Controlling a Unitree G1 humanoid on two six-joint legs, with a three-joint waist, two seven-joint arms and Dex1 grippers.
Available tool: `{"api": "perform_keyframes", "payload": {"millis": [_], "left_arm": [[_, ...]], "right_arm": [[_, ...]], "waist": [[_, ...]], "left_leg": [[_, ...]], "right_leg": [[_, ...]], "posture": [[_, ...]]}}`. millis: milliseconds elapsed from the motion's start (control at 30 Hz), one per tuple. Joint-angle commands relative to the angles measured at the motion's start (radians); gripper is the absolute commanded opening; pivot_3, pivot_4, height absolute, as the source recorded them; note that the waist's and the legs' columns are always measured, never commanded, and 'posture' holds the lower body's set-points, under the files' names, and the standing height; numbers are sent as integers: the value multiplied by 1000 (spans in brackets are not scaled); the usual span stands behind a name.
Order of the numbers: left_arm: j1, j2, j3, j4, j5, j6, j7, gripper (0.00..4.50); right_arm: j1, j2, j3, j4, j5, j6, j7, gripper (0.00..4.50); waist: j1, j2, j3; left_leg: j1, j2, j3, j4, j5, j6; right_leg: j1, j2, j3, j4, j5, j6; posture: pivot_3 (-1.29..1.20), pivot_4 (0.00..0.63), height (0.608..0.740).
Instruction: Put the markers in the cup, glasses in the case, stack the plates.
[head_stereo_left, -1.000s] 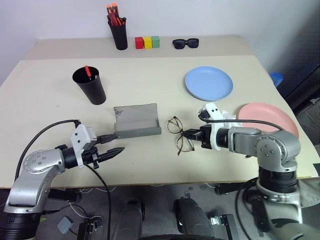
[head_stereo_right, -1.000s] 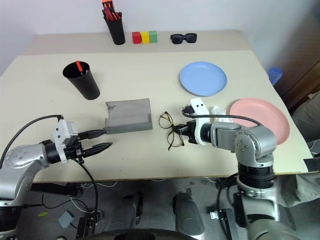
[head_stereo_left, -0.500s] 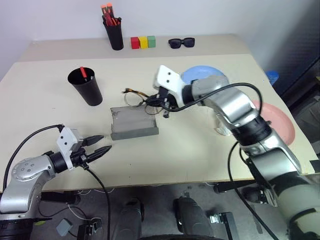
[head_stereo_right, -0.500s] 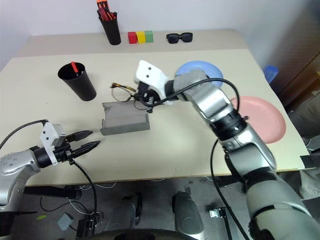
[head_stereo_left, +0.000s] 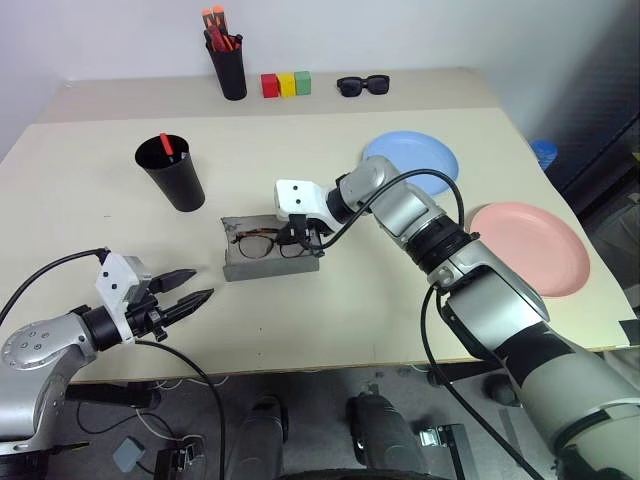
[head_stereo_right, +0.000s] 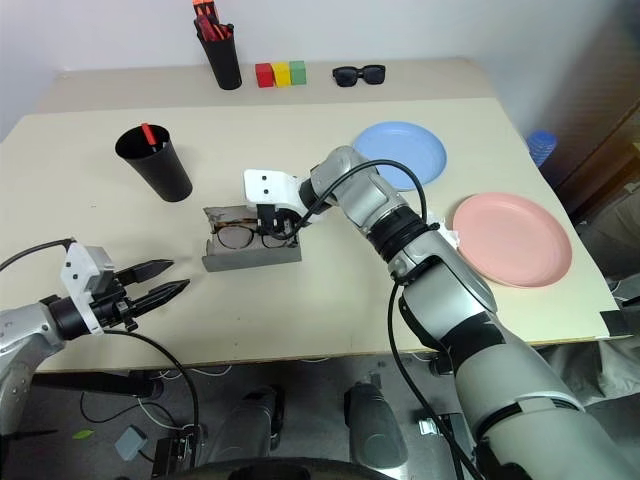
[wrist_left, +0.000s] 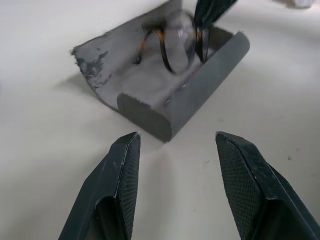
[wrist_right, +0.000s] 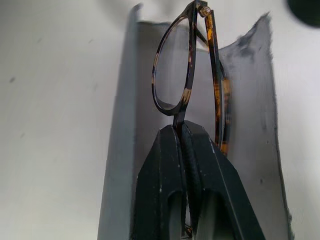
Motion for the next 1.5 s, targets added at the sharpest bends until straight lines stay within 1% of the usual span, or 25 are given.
{"api": "perform_keyframes", "payload": {"millis": [33, 200, 300, 400, 467, 633, 667, 700, 767, 833, 867, 900, 933, 967, 1033, 1100, 1200, 1267, 1400, 1500], "left_arm": [[10, 13, 31, -33, -16, -6, 2, 2422], [10, 7, 18, -37, -9, -10, 9, 2422], [2, 4, 9, -36, -7, -12, 15, 2422], [-8, -1, 11, -38, -15, -11, 23, 2422], [-33, -12, 16, -39, -30, -2, 44, 2422], [-114, -37, 12, -34, -57, 51, 108, 2422], [-148, -38, 3, -28, -68, 93, 138, 2422], [-228, -51, -16, -7, -92, 172, 195, 2172], [-373, -74, -72, 37, -81, 264, 276, 1564], [-449, -84, -112, 66, -53, 299, 307, 587], [-505, -91, -150, 99, -22, 323, 336, 38], [-582, -118, -191, 151, 7, 330, 365, 38], [-646, -140, -223, 196, 29, 334, 386, 38], [-694, -157, -241, 235, 40, 341, 396, 38], [-783, -178, -286, 325, 84, 370, 416, 38], [-868, -199, -334, 409, 118, 431, 436, 38], [-946, -222, -379, 488, 135, 488, 414, 38], [-1015, -248, -424, 568, 149, 538, 386, 38], [-1072, -263, -474, 664, 182, 564, 342, 38], [-1087, -257, -509, 687, 196, 586, 292, 38]], "right_arm": [[-29, 2, -26, -6, -16, -5, 58, 11], [-27, 15, -45, 7, -28, 9, 75, 11], [-30, 26, -60, 20, -35, 8, 65, 887], [-33, 33, -83, 18, -35, 14, 47, 2421], [-47, 35, -122, 8, -23, 15, 13, 3449], [-59, 21, -197, -40, -1, 25, -24, 3449], [-50, 10, -218, -76, 11, 27, -26, 3449], [-14, -16, -251, -165, 37, 34, -25, 3484], [79, -72, -291, -348, 73, 44, -24, 3493], [152, -104, -301, -470, 86, 69, -31, 3493], [217, -126, -308, -558, 93, 83, -42, 3493], [313, -159, -319, -671, 105, 76, -49, 3493], [396, -188, -327, -769, 115, 75, -57, 3493], [461, -210, -331, -848, 119, 80, -69, 3493], [570, -243, -347, -986, 114, 116, -119, 3493], [659, -261, -369, -1099, 114, 171, -175, 3493], [738, -276, -398, -1211, 148, 270, -232, 3493], [801, -282, -432, -1278, 162, 367, -294, 3493], [847, -311, -452, -1303, 141, 406, -371, 3493], [856, -329, -472, -1300, 156, 417, -403, 3493]], "waist": [[0, 0, 0], [0, 0, 0], [0, 0, 0], [0, 0, 0], [0, 0, 0], [1, 0, 0], [1, 0, 0], [1, 0, 0], [27, 0, 0], [27, -1, 0], [28, -1, 0], [28, -1, -1], [39, -2, -1], [46, -2, -1], [44, -1, 0], [30, -1, 0], [15, -1, 0], [22, -2, 0], [23, -2, 0], [24, -2, 0]], "left_leg": [[0, 0, 0, 0, 0, 0], [0, 0, 0, 0, 0, 0], [0, 0, 0, 0, 0, 0], [0, 0, 0, 0, 0, 0], [0, 0, 0, 0, 0, 0], [0, 0, 0, 0, 0, 0], [0, 0, 0, 0, 0, 0], [0, 0, 0, 0, 0, 0], [0, -1, -2, 1, 0, 0], [-1, -1, -5, 2, 0, 0], [-1, -1, -4, 2, 0, 0], [-1, -2, -4, 2, 0, 0], [-1, -2, -4, 2, 0, 0], [-1, -2, -5, 2, 0, 0], [-1, -2, -4, 2, 0, 0], [-2, -2, -2, 2, 0, 0], [-1, -2, -3, 2, 0, 0], [0, -2, -4, 2, 0, -1], [-1, -2, -3, 2, 0, -1], [-1, -2, -3, 2, 0, -1]], "right_leg": [[0, 0, 0, 0, 0, 0], [0, 0, 0, 0, 0, 0], [0, 0, 0, 0, 0, 0], [0, 0, 0, 0, 0, 0], [0, 0, 0, 0, 0, 0], [0, 0, 0, 0, 0, 0], [0, 0, 0, 0, 0, 0], [0, 0, 0, 0, 0, 0], [1, 0, -1, 1, 0, 0], [2, 0, -4, 0, 0, 0], [3, -1, -3, 0, 0, 1], [3, -1, -3, -1, 0, 1], [3, -1, -3, -1, 0, 1], [4, -1, -4, -1, 0, 2], [2, -1, -3, -1, 0, 2], [1, -1, -2, 1, 0, 1], [1, 0, -2, 2, 0, 1], [2, 0, -2, 2, 0, 1], [2, 0, -2, 1, 0, 1], [2, 0, -2, 1, 0, 1]], "posture": [[0, 150, 740], [0, 150, 740], [0, 150, 740], [0, 150, 740], [0, 150, 740], [0, 150, 740], [0, 150, 740], [0, 150, 740], [0, 150, 740], [0, 150, 740], [0, 150, 740], [0, 150, 740], [0, 150, 740], [0, 150, 740], [0, 150, 740], [0, 150, 740], [0, 150, 740], [0, 150, 740], [0, 150, 740], [0, 150, 740]]}}
